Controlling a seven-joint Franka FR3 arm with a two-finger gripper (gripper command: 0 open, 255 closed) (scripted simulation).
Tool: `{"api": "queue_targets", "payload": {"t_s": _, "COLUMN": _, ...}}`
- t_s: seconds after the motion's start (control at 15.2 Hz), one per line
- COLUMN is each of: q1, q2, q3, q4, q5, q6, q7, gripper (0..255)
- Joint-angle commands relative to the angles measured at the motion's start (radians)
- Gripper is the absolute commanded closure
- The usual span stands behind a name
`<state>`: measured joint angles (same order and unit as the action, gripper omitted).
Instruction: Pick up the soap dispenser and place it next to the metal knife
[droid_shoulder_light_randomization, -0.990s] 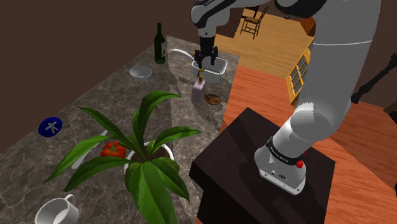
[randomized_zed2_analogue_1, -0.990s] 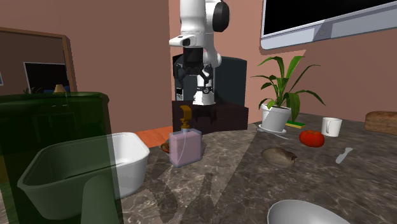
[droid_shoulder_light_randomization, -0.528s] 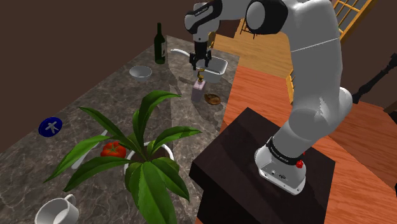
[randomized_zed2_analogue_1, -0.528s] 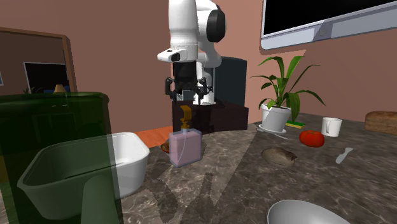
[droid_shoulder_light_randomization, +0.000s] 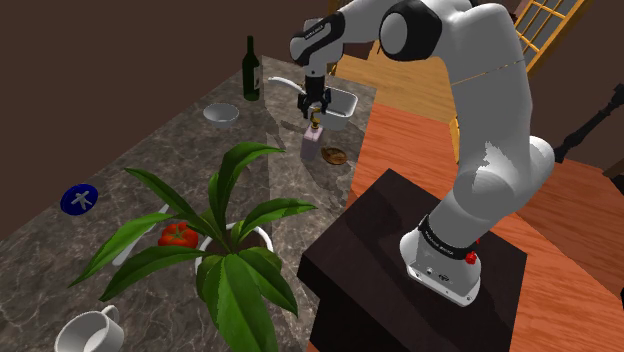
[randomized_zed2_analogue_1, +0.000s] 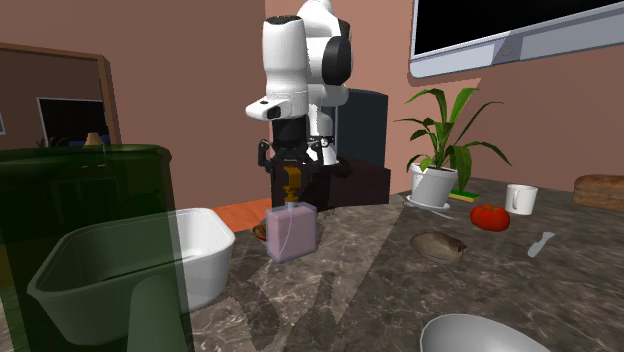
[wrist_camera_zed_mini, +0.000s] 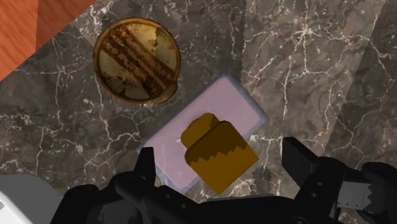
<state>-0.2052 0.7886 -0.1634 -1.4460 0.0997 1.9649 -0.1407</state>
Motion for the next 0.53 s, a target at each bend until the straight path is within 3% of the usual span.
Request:
{"api": "queue_targets", "payload": {"t_s": 0.0, "q1": 0.000, "q2": 0.005, "q3": 0.001, "q4": -0.003, "q5": 0.001, "q6": 0.009, "q7": 0.000, "gripper": 0}}
{"api": "queue_targets", "payload": {"t_s": 0.4, "q1": 0.000, "q2": 0.005, "q3": 0.001, "q4": -0.003, "q5": 0.001, "q6": 0.008, "q7": 0.000, "gripper": 0}}
{"api": "queue_targets", "payload": {"t_s": 0.46, "q1": 0.000, "q2": 0.005, "q3": 0.001, "q4": -0.003, "q5": 0.001, "q6": 0.008, "q7": 0.000, "gripper": 255}}
